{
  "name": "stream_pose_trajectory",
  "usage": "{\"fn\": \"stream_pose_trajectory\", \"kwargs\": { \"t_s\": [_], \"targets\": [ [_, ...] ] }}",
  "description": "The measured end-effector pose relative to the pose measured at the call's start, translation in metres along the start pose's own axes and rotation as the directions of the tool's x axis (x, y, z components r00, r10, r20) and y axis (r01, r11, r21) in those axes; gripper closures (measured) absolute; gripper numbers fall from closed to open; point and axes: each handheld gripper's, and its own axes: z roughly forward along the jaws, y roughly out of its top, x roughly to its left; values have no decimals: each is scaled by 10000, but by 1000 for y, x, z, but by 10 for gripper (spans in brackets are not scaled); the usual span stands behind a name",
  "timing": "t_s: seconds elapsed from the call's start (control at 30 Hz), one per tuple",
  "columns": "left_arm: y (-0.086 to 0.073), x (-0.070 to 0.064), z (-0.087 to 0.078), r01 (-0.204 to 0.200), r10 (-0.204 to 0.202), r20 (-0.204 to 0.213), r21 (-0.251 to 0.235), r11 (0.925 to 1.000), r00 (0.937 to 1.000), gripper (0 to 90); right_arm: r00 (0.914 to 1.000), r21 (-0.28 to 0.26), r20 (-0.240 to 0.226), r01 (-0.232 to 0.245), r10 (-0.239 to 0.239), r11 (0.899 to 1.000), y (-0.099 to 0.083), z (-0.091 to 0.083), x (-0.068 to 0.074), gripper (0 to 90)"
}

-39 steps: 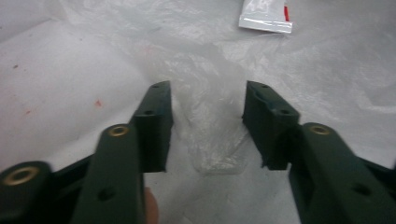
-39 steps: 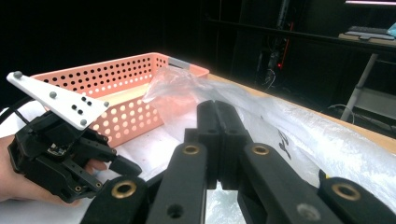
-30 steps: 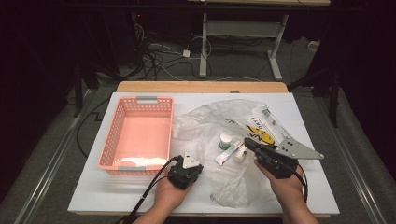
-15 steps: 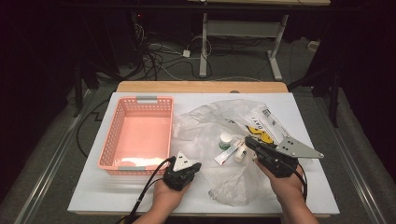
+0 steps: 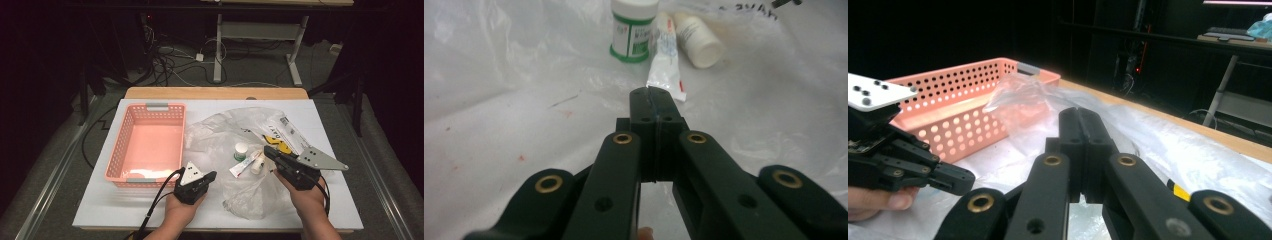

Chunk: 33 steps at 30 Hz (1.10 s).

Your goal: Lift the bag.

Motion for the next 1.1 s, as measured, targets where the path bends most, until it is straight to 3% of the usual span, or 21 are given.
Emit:
{"fn": "stream_pose_trajectory", "kwargs": {
  "t_s": [0.23,0.33,0.43,0.57,0.7,0.97,1.03,1.1],
  "targets": [
    [11,-8,-18,-245,232,-139,-938,9953,9996,886,10000,-104,68,35,-35,9999,0,2,1,900],
    [17,-10,-24,-532,491,-356,-1267,9905,9982,886,10000,-99,53,42,-41,9999,-1,4,3,900],
    [25,-9,-29,-435,362,-444,-1772,9832,9984,886,9999,-215,85,61,-59,9998,-1,2,4,900],
    [41,-10,-35,-821,659,-734,-2455,9659,9951,886,9997,-400,231,-10,19,9992,0,2,1,900],
    [64,-10,-39,-1059,783,-955,-3326,9371,9923,886,9991,-554,411,-111,134,9984,4,5,-2,900],
    [109,-12,-40,-1942,1489,-1390,-4163,8882,9790,886,9943,-1177,1053,-57,181,9930,18,12,-10,900],
    [118,-12,-39,-2012,1538,-1427,-4303,8800,9777,886,9933,-1305,1145,-30,181,9914,23,13,-13,900],
    [126,-12,-37,-2031,1564,-1409,-4368,8763,9776,886,9924,-1483,1207,-38,219,9889,28,15,-15,900]
  ]
}}
